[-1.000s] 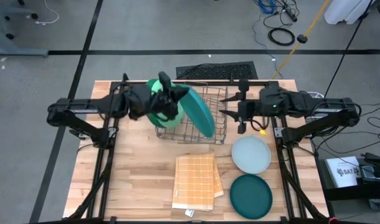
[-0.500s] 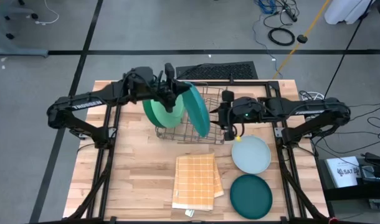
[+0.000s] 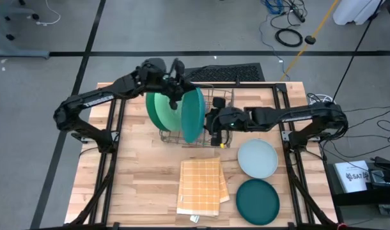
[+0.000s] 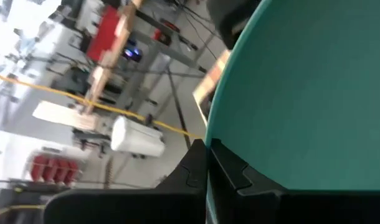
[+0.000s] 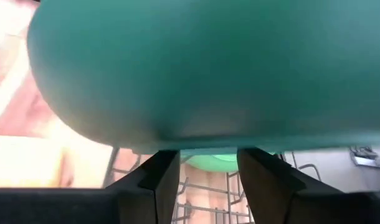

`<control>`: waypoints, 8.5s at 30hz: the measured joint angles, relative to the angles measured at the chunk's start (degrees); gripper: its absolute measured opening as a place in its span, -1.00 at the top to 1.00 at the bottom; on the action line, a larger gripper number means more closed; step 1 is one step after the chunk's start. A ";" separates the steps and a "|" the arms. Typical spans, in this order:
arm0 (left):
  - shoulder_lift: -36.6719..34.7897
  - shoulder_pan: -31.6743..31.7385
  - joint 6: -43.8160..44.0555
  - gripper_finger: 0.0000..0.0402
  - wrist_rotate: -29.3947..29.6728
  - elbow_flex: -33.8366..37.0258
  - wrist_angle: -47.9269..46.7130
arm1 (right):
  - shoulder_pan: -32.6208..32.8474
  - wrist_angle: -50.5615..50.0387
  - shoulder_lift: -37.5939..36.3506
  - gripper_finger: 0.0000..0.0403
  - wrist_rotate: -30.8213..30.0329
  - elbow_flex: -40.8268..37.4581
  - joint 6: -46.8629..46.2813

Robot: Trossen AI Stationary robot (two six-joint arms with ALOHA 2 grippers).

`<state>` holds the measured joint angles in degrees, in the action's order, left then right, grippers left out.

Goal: Sort dishes
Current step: Put the blue plate in the dish rack, then put the white plate in the dish rack

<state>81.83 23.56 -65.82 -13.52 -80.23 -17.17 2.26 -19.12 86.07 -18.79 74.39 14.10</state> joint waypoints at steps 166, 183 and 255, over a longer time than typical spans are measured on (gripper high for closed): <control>-11.81 -16.38 43.64 -0.06 28.70 8.40 -0.78 | -5.00 -6.57 -6.42 0.24 13.32 0.02 9.04; 1.51 -25.51 49.80 -0.06 28.61 9.73 8.22 | 12.35 -49.14 -17.30 0.24 17.05 -5.78 -26.46; 4.19 -28.69 48.68 -0.06 28.68 9.73 14.51 | 20.36 -12.25 -0.81 0.94 12.30 -32.34 -64.28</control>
<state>86.02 -5.13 -17.15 15.16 -70.50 -2.66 22.61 -31.37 85.27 -6.49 42.05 -50.18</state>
